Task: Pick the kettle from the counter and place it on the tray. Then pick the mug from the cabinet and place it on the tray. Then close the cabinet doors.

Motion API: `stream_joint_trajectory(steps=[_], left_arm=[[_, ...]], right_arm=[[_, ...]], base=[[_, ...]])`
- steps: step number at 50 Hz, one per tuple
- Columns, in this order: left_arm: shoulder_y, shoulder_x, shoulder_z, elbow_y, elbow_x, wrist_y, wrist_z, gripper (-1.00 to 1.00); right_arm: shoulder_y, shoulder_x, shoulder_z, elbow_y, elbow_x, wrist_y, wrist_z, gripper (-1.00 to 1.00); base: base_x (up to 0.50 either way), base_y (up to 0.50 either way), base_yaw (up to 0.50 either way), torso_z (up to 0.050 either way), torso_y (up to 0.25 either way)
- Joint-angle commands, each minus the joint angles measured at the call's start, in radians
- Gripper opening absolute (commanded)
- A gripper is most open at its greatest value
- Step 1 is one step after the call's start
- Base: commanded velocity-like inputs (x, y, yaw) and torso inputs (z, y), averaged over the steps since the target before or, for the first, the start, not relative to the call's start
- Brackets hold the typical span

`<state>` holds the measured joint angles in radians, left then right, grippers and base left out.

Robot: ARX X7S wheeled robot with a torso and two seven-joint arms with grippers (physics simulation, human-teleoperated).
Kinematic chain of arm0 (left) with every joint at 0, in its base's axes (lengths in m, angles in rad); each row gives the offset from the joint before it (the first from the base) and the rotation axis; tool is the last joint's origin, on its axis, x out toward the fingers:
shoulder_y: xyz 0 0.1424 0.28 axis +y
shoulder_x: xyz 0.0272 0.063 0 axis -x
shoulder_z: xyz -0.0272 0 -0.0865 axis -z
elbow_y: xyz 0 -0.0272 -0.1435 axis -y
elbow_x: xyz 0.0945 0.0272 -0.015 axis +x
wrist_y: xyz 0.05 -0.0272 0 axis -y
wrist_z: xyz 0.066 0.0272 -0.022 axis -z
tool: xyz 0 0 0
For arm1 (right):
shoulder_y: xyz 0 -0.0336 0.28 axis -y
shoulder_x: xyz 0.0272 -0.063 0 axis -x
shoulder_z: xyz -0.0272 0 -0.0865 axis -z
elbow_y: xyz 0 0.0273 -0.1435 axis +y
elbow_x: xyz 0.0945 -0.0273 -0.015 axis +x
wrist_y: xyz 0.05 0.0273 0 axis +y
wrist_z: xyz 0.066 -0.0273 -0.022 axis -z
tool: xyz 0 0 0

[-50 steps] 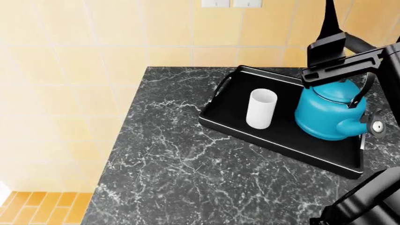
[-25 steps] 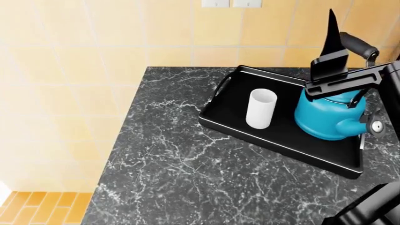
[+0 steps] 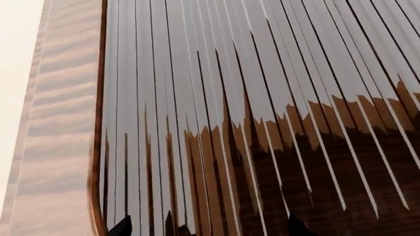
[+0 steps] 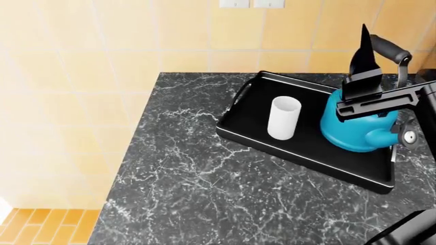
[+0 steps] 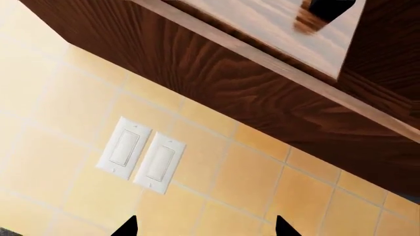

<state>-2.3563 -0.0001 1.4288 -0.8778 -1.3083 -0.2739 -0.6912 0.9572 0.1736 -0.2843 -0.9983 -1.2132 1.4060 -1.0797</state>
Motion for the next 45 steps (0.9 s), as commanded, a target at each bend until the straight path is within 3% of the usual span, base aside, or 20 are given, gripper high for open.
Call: stream_joint_trajectory(steps=[1,13,18,24,32,45], left_arm=[[0.001,0.000,0.095,-0.211,-0.343,-0.031,0.029,1.00],[0.001,-0.009,-0.421,-0.231,0.030,-0.182,0.148,1.00],[0.016,-0.079,-0.470,-0.086,0.009,-0.215,0.099,1.00],[0.004,-0.095,-0.522,-0.063,0.019,-0.214,0.099,1.00],[0.004,-0.109,-0.673,0.021,0.091,-0.274,0.083,1.00],[0.024,-0.173,-0.765,0.254,0.064,-0.352,0.011,1.00]], right_arm=[[-0.001,-0.008,0.010,0.003,0.002,-0.016,-0.007,1.00],[0.010,-0.040,0.010,0.038,0.047,-0.048,0.027,1.00],[-0.002,-0.050,0.022,0.044,0.078,-0.067,0.051,1.00],[-0.015,-0.057,0.034,0.047,0.103,-0.082,0.071,1.00],[-0.019,-0.056,0.035,0.043,0.103,-0.083,0.071,1.00],[-0.026,-0.060,0.044,0.042,0.117,-0.093,0.083,1.00]], base=[[0.00,0.00,0.00,0.000,0.000],[0.00,0.00,0.00,0.000,0.000],[0.00,0.00,0.00,0.000,0.000],[0.00,0.00,0.00,0.000,0.000],[0.00,0.00,0.00,0.000,0.000],[0.00,0.00,0.00,0.000,0.000]])
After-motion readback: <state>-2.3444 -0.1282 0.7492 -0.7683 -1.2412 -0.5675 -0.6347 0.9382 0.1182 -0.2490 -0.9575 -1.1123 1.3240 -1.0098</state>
